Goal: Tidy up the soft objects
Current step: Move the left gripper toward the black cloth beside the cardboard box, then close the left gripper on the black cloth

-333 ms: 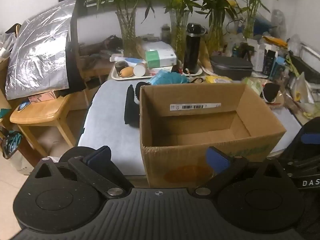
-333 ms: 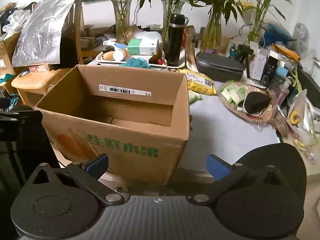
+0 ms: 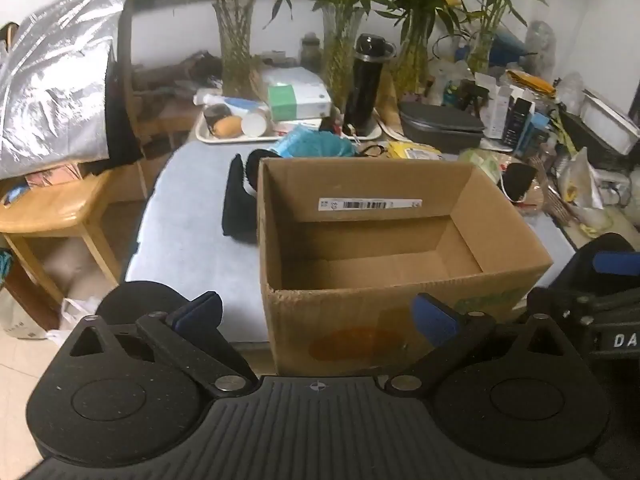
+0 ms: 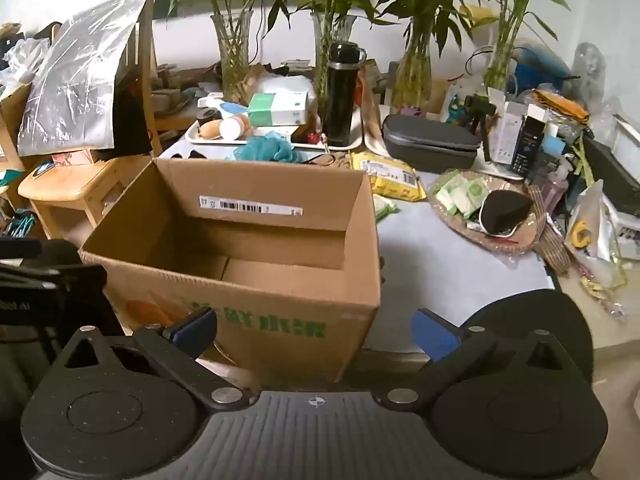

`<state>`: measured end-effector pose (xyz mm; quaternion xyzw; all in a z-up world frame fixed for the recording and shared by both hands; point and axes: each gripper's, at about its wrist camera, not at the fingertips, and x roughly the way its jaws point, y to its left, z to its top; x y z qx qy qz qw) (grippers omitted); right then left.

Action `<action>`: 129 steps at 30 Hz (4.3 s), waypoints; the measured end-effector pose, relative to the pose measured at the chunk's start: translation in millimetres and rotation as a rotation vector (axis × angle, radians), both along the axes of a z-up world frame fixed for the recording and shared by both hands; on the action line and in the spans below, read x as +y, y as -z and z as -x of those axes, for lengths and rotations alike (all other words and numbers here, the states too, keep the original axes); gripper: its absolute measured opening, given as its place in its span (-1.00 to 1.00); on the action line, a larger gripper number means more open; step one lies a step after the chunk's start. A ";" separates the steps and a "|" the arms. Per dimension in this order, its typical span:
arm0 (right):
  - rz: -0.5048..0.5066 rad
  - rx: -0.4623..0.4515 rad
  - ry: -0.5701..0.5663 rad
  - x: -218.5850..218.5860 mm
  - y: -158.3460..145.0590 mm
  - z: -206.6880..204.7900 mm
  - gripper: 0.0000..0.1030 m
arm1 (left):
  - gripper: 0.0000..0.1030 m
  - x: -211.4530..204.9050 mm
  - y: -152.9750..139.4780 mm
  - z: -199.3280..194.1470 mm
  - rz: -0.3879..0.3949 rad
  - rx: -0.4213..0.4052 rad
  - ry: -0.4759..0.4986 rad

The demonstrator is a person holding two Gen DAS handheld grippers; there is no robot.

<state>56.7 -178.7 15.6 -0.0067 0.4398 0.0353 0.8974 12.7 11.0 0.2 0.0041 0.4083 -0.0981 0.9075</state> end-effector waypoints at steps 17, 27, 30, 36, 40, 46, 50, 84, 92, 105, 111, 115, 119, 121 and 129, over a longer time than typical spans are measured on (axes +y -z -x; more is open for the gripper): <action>-0.044 0.054 0.013 -14.3 -18.4 14.9 1.00 | 1.00 -7.5 -12.9 -20.5 -0.011 -0.082 0.072; -0.170 0.113 -0.029 -22.6 -10.9 10.5 1.00 | 1.00 10.3 -18.2 -27.7 0.001 -0.084 0.015; -0.200 0.098 -0.024 -26.9 -10.7 9.1 1.00 | 1.00 15.9 -18.4 -29.5 -0.001 -0.096 -0.009; -0.172 0.042 0.012 -31.8 -11.7 1.2 1.00 | 1.00 19.8 -20.6 -30.7 -0.043 -0.178 -0.060; -0.155 0.017 0.017 -35.1 -5.8 0.7 1.00 | 1.00 22.8 -19.9 -30.6 -0.030 -0.218 -0.042; -0.147 0.009 0.044 -38.9 5.9 0.6 1.00 | 1.00 27.0 -11.5 -38.0 -0.035 -0.211 -0.058; -0.143 -0.010 0.030 -41.2 7.3 -0.4 1.00 | 1.00 26.7 -5.1 -43.5 -0.068 -0.173 -0.022; -0.190 -0.079 -0.032 -60.0 -8.4 -36.0 1.00 | 1.00 57.3 -1.5 -130.7 0.002 -0.171 0.004; -0.150 -0.110 -0.072 -61.8 -7.3 -54.4 1.00 | 1.00 73.8 8.8 -152.5 0.044 -0.108 -0.019; -0.164 -0.112 -0.016 -79.9 -0.3 -90.8 1.00 | 0.97 91.5 39.8 -193.3 0.106 -0.025 -0.036; -0.177 -0.087 0.006 -85.8 3.9 -103.5 1.00 | 0.70 91.2 56.5 -217.6 0.114 0.033 -0.035; -0.163 -0.081 0.016 -88.6 5.6 -108.9 1.00 | 0.71 99.2 62.7 -235.3 0.201 0.090 -0.075; -0.148 -0.075 0.029 -91.0 8.5 -113.8 1.00 | 0.72 100.2 68.2 -253.3 0.275 0.169 -0.101; -0.135 -0.075 0.033 -91.9 10.2 -116.5 1.00 | 0.73 97.4 69.2 -261.2 0.298 0.201 -0.103; -0.130 -0.069 0.046 -97.2 15.3 -124.1 1.00 | 0.82 84.0 83.4 -296.5 0.287 0.322 -0.140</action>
